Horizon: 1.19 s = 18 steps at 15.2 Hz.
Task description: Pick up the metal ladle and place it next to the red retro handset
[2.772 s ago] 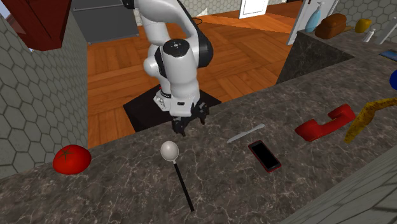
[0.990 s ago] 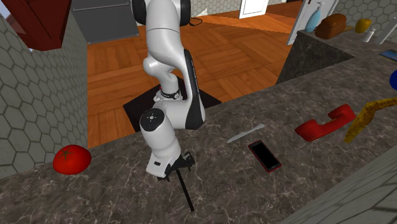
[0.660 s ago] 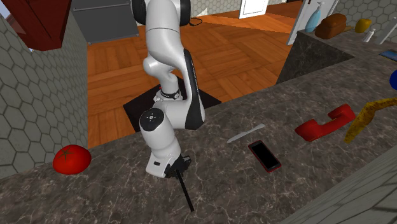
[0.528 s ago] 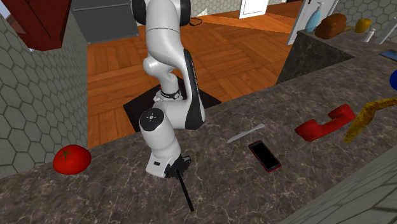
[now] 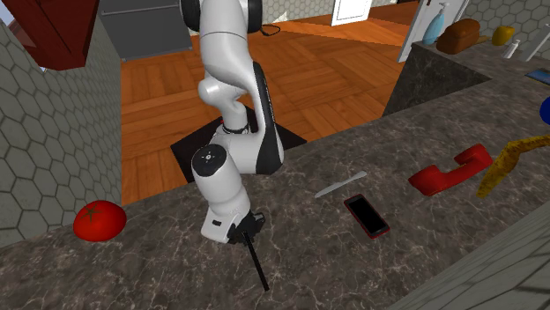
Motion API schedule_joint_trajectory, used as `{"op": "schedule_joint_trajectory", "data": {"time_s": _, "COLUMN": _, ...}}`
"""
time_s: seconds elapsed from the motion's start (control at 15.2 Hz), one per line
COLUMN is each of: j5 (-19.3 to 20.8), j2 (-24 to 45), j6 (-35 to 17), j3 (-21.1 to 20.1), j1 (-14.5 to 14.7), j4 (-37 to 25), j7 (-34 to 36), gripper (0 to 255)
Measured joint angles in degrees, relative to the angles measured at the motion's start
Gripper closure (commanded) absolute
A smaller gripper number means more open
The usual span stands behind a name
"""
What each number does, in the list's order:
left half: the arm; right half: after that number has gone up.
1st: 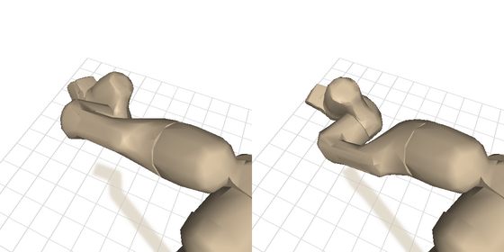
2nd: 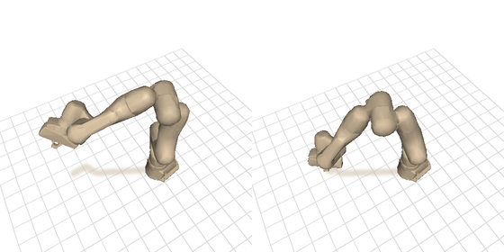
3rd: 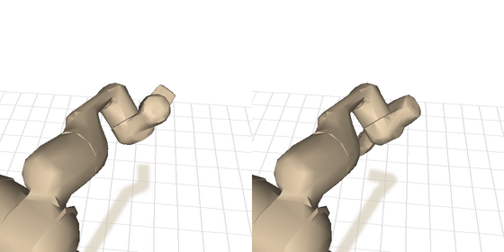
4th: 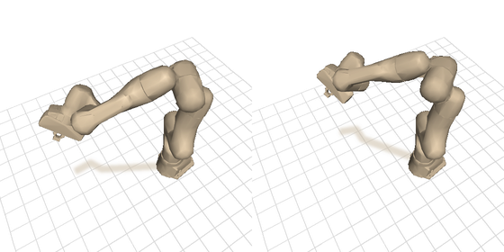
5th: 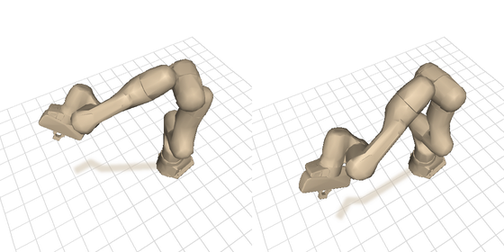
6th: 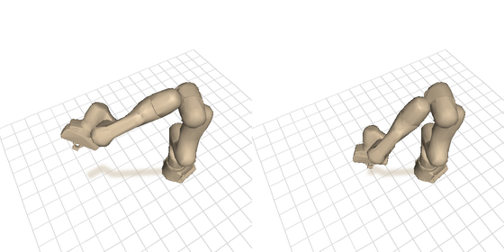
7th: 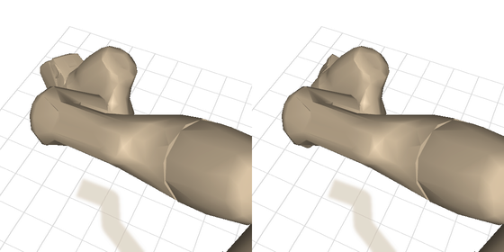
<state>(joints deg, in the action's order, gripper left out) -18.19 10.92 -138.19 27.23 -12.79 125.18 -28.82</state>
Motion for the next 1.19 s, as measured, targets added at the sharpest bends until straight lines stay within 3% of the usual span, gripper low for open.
{"op": "schedule_joint_trajectory", "data": {"time_s": 1.19, "j5": 7.9, "j2": -8.5, "j6": 11.9, "j3": 1.5, "j1": 1.1, "j4": -5.2, "j7": 6.5, "gripper": 255}}
